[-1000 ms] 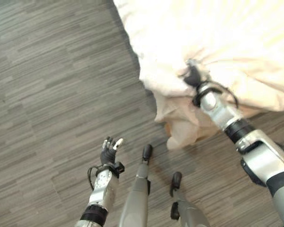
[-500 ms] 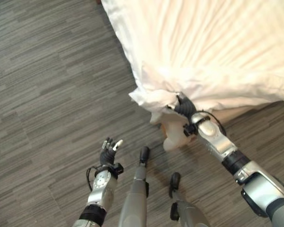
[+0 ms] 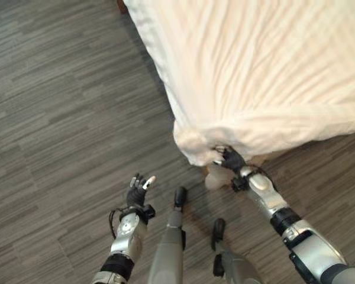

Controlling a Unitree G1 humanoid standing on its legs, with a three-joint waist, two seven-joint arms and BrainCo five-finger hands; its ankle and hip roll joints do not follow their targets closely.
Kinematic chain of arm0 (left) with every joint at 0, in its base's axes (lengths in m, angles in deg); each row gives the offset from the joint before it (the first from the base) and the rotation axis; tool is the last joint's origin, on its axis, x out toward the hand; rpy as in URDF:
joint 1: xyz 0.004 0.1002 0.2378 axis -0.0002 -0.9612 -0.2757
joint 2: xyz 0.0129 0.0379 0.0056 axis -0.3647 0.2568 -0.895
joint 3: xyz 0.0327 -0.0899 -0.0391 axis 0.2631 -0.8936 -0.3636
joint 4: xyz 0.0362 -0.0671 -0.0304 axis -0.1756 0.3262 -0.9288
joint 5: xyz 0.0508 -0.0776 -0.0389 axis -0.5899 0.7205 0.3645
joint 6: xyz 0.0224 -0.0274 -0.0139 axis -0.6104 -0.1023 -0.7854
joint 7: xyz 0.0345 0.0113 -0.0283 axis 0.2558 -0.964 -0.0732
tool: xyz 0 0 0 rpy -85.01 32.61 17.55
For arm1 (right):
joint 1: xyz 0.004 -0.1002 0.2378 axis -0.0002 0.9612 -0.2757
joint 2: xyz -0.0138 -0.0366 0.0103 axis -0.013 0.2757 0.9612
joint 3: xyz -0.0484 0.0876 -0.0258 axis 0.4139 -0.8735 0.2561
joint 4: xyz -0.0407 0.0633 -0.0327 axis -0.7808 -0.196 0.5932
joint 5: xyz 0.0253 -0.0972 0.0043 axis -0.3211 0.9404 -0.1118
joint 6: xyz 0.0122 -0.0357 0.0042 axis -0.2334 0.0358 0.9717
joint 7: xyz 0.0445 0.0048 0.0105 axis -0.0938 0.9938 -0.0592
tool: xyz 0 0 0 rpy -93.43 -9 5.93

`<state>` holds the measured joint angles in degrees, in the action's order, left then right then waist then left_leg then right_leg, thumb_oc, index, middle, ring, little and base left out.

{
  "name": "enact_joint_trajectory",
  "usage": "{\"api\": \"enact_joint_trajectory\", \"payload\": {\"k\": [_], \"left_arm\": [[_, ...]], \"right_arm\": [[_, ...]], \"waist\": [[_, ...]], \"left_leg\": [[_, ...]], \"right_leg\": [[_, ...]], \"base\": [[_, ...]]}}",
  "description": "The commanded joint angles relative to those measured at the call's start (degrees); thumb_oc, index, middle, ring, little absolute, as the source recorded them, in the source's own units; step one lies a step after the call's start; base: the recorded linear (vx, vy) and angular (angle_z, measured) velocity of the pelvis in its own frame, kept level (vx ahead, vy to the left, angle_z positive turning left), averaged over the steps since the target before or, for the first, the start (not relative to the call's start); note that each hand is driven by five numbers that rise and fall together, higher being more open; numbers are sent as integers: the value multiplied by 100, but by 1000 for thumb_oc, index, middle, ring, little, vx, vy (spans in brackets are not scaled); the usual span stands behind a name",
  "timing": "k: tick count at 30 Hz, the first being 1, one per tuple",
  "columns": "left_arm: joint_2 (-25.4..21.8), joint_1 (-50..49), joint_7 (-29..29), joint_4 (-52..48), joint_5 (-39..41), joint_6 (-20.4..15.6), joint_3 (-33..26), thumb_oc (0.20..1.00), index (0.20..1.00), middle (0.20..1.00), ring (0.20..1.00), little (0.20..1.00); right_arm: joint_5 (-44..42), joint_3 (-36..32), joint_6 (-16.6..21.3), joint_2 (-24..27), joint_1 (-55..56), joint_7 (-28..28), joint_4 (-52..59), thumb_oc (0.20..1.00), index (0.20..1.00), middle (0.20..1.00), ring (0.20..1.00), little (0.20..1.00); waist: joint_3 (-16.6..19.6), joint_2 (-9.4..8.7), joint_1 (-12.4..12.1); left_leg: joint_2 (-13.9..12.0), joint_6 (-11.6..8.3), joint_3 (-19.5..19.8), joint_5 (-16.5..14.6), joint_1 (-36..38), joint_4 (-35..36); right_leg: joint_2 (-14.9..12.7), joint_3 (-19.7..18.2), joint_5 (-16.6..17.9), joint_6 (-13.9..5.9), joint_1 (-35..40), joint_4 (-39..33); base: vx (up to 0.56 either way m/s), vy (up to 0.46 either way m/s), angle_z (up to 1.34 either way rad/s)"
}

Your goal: Making the bed.

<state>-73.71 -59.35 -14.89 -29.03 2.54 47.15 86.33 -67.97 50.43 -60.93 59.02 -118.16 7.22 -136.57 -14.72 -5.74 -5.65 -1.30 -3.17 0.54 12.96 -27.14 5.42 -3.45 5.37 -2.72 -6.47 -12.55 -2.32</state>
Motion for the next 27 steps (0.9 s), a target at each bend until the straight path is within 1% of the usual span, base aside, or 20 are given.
{"api": "enact_joint_trajectory", "payload": {"k": [1,3,4,5,7,9,10,13,14,15,16,17,19,20,21,22,24,25,26,27], "left_arm": [[-164,230,255,22,-205,-75,60,1000,1000,1000,1000,1000],[-118,212,332,111,-215,-42,78,1000,1000,1000,1000,1000],[-117,215,332,112,-214,-42,78,1000,1000,1000,1000,1000],[-75,168,399,165,-237,9,49,1000,1000,1000,1000,1000],[-31,65,510,210,-304,53,37,1000,1000,1000,1000,1000],[-27,7,566,191,-295,73,9,1000,1000,1000,1000,1000],[-21,-90,639,226,-271,92,-71,1000,1000,1000,1000,1000],[-34,-216,726,251,-303,133,-193,1000,1000,1000,1000,1000],[-32,-219,726,250,-303,133,-190,1000,1000,1000,1000,1000],[-50,-292,781,247,-368,164,-243,1000,1000,1000,1000,1000],[-72,-335,809,208,-392,183,-270,1000,1000,1000,1000,1000],[-70,-340,809,205,-393,184,-269,1000,1000,1000,1000,1000],[-129,-375,816,226,-528,235,-352,1000,1000,1000,1000,1000],[-143,-368,821,245,-547,240,-378,1000,1000,1000,1000,1000],[-141,-369,822,246,-547,240,-377,1000,1000,1000,1000,1000],[-156,-354,853,265,-561,246,-415,1000,1000,1000,1000,1000],[-140,-361,880,271,-563,257,-411,1000,1000,1000,1000,1000],[-129,-327,921,299,-623,284,-369,1000,1000,1000,1000,1000],[-125,-326,921,301,-623,283,-367,1000,1000,1000,1000,1000],[-124,-335,915,253,-667,295,-332,1000,1000,1000,1000,1000]], "right_arm": [[130,-324,-1519,319,1792,-599,-1895,200,200,200,200,200],[-74,-845,-1552,402,2016,-637,-2161,200,200,200,200,200],[-74,-847,-1552,403,2014,-636,-2161,200,200,200,200,200],[-136,-1172,-1608,473,2211,-625,-2363,200,200,200,200,200],[-170,-1547,-1667,578,2468,-635,-2566,200,200,200,200,200],[-127,-1694,-1695,633,2587,-632,-2641,200,200,200,200,200],[-118,-1968,-1742,737,2813,-627,-2774,200,200,200,200,200],[-100,-2366,-1789,877,3079,-640,-2945,200,200,200,200,200],[-100,-2367,-1790,880,3084,-639,-2943,200,200,200,200,200],[-121,-2671,-1808,981,3276,-652,-3036,200,200,200,200,200],[-141,-2815,-1813,1051,3344,-670,-3095,200,200,200,200,200],[-140,-2816,-1814,1053,3349,-669,-3093,200,200,200,200,200],[-236,-3199,-1824,1220,3524,-754,-3166,200,200,200,200,200],[-213,-3266,-1847,1266,3576,-737,-3213,354,354,354,354,354],[-212,-3266,-1847,1268,3578,-736,-3212,586,586,586,586,586],[-107,-3386,-1891,1389,3720,-733,-3321,1000,1000,1000,1000,1000],[-41,-3445,-1916,1454,3783,-730,-3380,1000,1000,1000,1000,1000],[39,-3678,-1945,1681,3905,-801,-3484,1000,1000,1000,1000,1000],[41,-3682,-1945,1685,3908,-799,-3485,1000,1000,1000,1000,1000],[55,-3915,-1929,1934,3897,-1010,-3552,1000,1000,1000,1000,1000]], "waist": [[-561,39,-63],[-464,103,38],[-455,105,38],[-311,158,129],[-164,215,239],[-89,249,290],[83,309,426],[348,384,623],[343,386,621],[506,434,747],[592,459,807],[590,461,805],[797,489,988],[852,500,1033],[849,502,1031],[956,490,1117],[1000,494,1144],[1089,487,1221],[1086,491,1219],[1106,494,1256]], "left_leg": [[309,14,-106,-589,560,-42],[342,52,-118,-660,751,-42],[341,52,-117,-650,735,-42],[370,94,-137,-711,915,-42],[422,146,-165,-780,1127,-42],[438,171,-171,-818,1227,-42],[451,220,-201,-900,1454,-42],[444,262,-297,-989,1759,-42],[445,262,-298,-992,1769,-42],[433,275,-382,-1063,1966,-42],[429,280,-406,-1084,2039,-42],[429,281,-407,-1087,2046,-42],[386,279,-535,-1156,2276,-42],[374,276,-563,-1175,2343,-42],[373,276,-565,-1177,2349,-42],[354,271,-614,-1219,2473,-42],[347,272,-621,-1236,2527,-42],[328,265,-641,-1269,2614,-42],[328,265,-640,-1270,2619,-42],[309,267,-692,-1302,2679,-42]], "right_leg": [[-593,-286,1203,-494,-263,-268],[-616,-307,1157,-487,-113,-268],[-614,-307,1166,-487,-129,-268],[-636,-332,1130,-479,8,-268],[-666,-366,1090,-470,178,-260],[-678,-375,1065,-472,256,-244],[-701,-433,1027,-481,401,-194],[-749,-519,975,-494,573,-131],[-749,-519,973,-494,584,-132],[-760,-595,941,-508,683,-99],[-768,-623,927,-515,724,-85],[-768,-624,925,-515,731,-85],[-783,-732,864,-529,863,-52],[-781,-758,850,-529,904,-40],[-780,-760,849,-529,910,-40],[-769,-802,821,-526,993,-28],[-769,-802,813,-524,1047,-37],[-763,-788,778,-526,1122,-28],[-763,-786,777,-526,1128,-29],[-772,-755,785,-535,1177,-51]], "base": [[30,55,2],[28,55,-4],[49,67,-5],[61,67,-1],[71,64,3],[55,37,4],[95,67,2],[63,44,-7],[44,22,-10],[43,17,-9],[43,17,-10],[27,8,-19],[32,0,-38],[22,-7,-43],[29,-28,-37],[36,-33,-48],[37,-34,-42],[25,-26,-41],[16,-48,-56],[-12,-20,-43]]}}
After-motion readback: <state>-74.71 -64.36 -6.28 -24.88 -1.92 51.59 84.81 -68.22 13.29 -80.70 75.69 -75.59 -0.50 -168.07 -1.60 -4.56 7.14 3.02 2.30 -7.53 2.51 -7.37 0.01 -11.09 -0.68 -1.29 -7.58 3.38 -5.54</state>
